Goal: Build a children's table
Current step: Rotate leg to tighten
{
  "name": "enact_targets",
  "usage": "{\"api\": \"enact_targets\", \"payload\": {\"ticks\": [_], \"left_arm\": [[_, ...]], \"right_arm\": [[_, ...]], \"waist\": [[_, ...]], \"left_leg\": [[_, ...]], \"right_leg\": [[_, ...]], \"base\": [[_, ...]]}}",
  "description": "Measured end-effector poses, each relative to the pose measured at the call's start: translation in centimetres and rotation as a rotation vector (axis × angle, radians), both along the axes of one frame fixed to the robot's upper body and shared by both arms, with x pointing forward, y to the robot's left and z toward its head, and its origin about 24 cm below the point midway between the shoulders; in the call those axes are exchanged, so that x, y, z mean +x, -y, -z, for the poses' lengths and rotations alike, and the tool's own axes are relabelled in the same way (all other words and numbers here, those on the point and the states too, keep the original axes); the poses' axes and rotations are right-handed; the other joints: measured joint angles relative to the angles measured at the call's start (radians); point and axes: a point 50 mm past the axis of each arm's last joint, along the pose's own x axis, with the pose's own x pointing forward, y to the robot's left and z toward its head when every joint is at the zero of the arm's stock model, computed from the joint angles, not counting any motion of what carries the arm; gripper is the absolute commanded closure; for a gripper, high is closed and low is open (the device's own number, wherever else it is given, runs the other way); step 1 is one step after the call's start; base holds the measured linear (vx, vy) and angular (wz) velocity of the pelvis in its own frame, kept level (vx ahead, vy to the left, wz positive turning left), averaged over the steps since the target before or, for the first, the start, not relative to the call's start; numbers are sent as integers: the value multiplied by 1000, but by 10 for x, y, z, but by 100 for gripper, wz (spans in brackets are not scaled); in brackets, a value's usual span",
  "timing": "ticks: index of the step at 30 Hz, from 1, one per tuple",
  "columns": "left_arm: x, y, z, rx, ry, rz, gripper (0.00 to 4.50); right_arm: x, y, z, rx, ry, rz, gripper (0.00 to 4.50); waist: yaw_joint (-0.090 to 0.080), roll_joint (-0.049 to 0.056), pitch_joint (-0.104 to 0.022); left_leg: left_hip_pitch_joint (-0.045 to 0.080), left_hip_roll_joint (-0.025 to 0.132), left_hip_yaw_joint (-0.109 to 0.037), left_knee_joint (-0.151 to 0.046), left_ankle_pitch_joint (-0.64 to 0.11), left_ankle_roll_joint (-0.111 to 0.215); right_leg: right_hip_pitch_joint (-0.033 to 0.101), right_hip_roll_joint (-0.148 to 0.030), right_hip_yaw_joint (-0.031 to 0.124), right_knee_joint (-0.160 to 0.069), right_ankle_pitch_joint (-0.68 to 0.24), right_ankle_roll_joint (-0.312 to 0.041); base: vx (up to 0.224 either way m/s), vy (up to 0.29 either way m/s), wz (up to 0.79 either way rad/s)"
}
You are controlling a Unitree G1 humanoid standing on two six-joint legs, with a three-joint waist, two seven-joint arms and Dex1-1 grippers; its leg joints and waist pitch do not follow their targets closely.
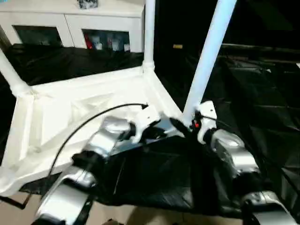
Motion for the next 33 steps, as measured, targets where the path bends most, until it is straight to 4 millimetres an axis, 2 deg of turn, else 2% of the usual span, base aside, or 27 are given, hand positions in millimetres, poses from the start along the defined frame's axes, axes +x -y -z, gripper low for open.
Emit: {"api": "enact_targets", "payload": {"ticks": [4,7,8,10,14,21,23,26,29,33], "left_arm": [[-6,-8,1,-2,-34,69,450],[-11,-14,1,6,-69,142,450],[-12,-17,1,8,-80,157,450],[-13,-19,1,17,-84,171,450],[-15,-23,0,35,-91,225,450],[-15,-24,0,34,-90,226,450],[-13,-22,1,30,-73,186,450],[-5,-17,3,28,-43,86,450],[7,-1,4,23,-5,-52,450],[13,17,4,16,20,-158,450]], "right_arm": [[-12,8,-3,-18,-30,-159,73],[-22,16,-7,-44,-71,-301,73],[-24,15,-8,-47,-83,-340,87],[-26,15,-8,-45,-92,-365,97],[-31,15,-10,-49,-125,-429,144],[-32,12,-9,-38,-129,-432,166],[-31,10,-5,-16,-121,-366,166],[-21,8,0,4,-90,-203,167],[-4,4,3,13,-53,44,168],[10,-1,5,2,-29,261,168]], "waist": [[13,1,1],[29,1,1],[32,1,1],[34,1,1],[40,0,1],[41,0,1],[41,-1,1],[30,-1,1],[20,-1,1],[5,-1,0]], "left_leg": [[0,0,0,2,0,0],[0,1,1,2,0,0],[0,1,1,2,0,0],[0,1,1,2,0,0],[0,1,1,3,0,0],[0,1,1,3,0,0],[0,1,1,3,0,0],[1,0,0,3,0,0],[2,-1,0,5,0,0],[2,-1,0,4,0,0]], "right_leg": [[1,0,0,1,0,0],[2,0,1,1,0,0],[2,0,1,1,0,0],[2,0,1,2,0,0],[2,-1,1,2,0,0],[2,-1,1,2,0,1],[3,-1,1,2,0,1],[3,-1,1,2,-3,6],[3,-1,2,2,-4,6],[3,-1,2,1,-4,6]], "base": [[0,0,0],[0,0,0],[0,0,0],[0,0,0],[0,0,0],[0,0,0],[0,0,0],[0,0,0],[0,0,0],[0,0,0]]}}
